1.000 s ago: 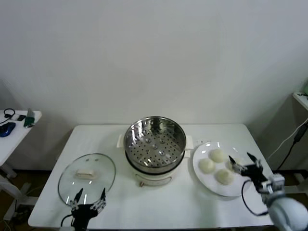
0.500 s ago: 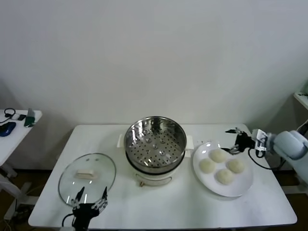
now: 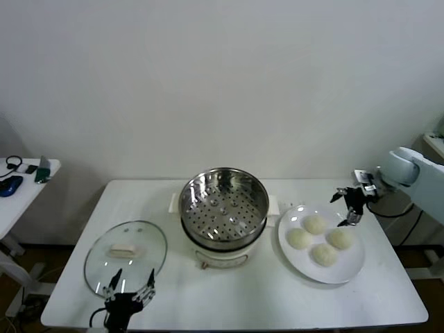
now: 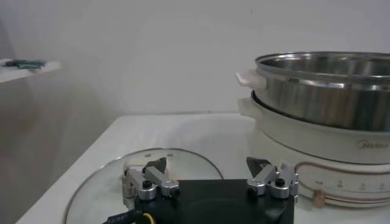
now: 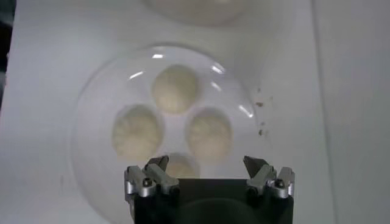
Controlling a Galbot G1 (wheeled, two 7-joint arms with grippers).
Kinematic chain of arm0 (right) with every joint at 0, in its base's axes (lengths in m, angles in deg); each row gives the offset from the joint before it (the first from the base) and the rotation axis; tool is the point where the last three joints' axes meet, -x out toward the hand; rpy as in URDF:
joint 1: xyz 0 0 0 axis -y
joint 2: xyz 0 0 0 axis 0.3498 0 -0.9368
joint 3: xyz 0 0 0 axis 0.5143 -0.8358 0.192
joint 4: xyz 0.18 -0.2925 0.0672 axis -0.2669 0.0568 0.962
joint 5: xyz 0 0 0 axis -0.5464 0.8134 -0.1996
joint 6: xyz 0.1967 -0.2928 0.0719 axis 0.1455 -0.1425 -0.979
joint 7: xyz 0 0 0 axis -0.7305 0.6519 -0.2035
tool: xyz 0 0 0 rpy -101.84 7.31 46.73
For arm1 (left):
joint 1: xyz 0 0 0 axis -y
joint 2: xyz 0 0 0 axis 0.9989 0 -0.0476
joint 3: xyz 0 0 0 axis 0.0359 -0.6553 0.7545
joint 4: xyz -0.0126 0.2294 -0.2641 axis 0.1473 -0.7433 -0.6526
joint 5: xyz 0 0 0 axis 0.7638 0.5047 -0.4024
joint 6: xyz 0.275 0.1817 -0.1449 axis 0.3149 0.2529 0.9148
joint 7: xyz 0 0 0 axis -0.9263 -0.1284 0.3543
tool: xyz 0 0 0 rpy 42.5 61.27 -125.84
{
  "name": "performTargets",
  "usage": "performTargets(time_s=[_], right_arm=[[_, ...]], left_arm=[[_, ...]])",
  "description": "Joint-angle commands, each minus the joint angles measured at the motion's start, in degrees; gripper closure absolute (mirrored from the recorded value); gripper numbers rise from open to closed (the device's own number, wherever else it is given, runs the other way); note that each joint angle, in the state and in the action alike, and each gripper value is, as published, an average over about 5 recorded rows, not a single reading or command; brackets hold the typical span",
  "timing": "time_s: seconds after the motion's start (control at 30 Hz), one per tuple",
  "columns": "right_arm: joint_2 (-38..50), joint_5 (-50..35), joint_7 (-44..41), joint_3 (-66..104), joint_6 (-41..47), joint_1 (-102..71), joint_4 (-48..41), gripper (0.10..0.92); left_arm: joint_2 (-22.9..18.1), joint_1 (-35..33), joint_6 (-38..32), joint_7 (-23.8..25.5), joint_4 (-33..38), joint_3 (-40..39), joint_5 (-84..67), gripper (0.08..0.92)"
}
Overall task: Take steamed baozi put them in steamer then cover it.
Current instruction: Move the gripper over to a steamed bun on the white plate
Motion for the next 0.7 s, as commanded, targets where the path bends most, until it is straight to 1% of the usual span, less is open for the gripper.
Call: performTargets(time_s=[0.03,0.4,0.7], right_arm=[[-5.7,1.0,-1.4,-8.7,0.0,2.8,-6.1,0.203],[-12.9,2.4,5.4,2.1,0.3,-7.5,-13.2,0.203],[-15.6,4.8,7.1,5.4,0.6,-10.6,-16.8,0.203]], left_arm=[[-0.1,0.0,-0.1,0.0,-0.6,0.0,0.0,0.177],[-0.4,0.0,-0.9,-0.2,-2.3,-0.4,0.4,0.177],[-0.6,-0.2,-0.9,-0.2,-2.4,-0.7,1.1,0.177]])
